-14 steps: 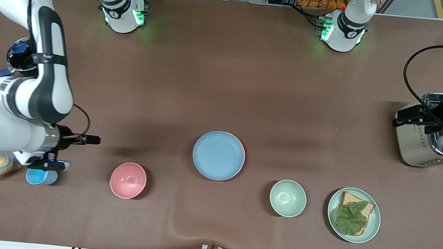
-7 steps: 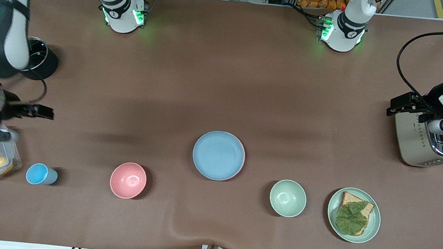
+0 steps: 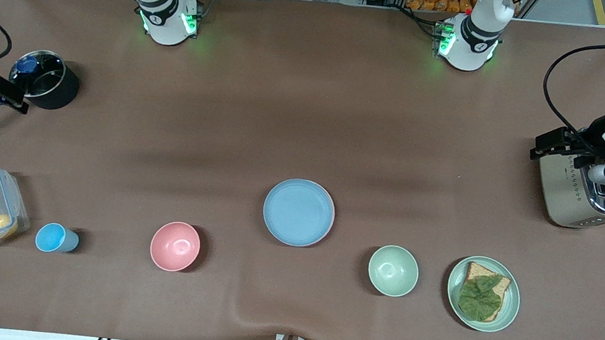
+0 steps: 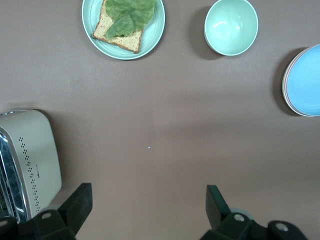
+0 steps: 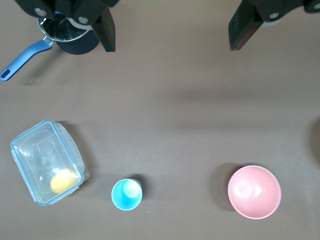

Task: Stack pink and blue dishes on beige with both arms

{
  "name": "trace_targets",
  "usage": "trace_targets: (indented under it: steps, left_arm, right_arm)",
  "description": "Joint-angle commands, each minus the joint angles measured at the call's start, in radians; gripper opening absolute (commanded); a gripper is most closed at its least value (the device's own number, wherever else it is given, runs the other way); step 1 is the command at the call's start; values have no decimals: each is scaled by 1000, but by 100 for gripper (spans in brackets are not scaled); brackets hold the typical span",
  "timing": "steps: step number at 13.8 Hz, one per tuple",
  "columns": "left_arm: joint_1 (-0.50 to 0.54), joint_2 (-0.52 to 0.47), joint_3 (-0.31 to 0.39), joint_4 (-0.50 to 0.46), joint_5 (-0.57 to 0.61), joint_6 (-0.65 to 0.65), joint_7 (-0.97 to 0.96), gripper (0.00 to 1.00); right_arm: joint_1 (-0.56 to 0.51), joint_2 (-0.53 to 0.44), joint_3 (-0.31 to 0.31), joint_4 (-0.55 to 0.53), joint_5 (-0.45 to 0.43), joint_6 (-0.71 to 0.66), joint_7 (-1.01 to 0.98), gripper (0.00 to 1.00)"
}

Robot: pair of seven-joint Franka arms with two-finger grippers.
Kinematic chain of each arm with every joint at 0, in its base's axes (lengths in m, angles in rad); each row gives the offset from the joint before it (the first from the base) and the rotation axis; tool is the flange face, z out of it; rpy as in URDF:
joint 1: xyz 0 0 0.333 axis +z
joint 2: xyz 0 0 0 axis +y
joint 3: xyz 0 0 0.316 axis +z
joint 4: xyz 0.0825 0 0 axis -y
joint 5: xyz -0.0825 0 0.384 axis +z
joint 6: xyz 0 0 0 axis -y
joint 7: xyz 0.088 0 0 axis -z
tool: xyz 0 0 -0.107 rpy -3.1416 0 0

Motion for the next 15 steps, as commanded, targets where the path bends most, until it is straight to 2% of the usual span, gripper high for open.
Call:
trace_targets:
  steps: [1, 2, 3, 15]
  left_arm:
    - [-1, -11, 7, -8, -5, 6, 9, 100]
    - [-1, -10, 7, -8, -5, 6, 9, 100]
    - [-1, -10, 5, -8, -5, 6, 9, 100]
    - [-3, -10, 5, -8, -5, 6, 7, 100]
  right_arm:
    - [-82, -29, 83, -36, 13, 7, 92, 100]
    - [-122, -28, 120, -35, 28, 10, 103, 100]
    - [-121, -29, 124, -35, 25, 7, 105, 100]
    - [-95, -15, 125, -21, 30, 2, 165, 100]
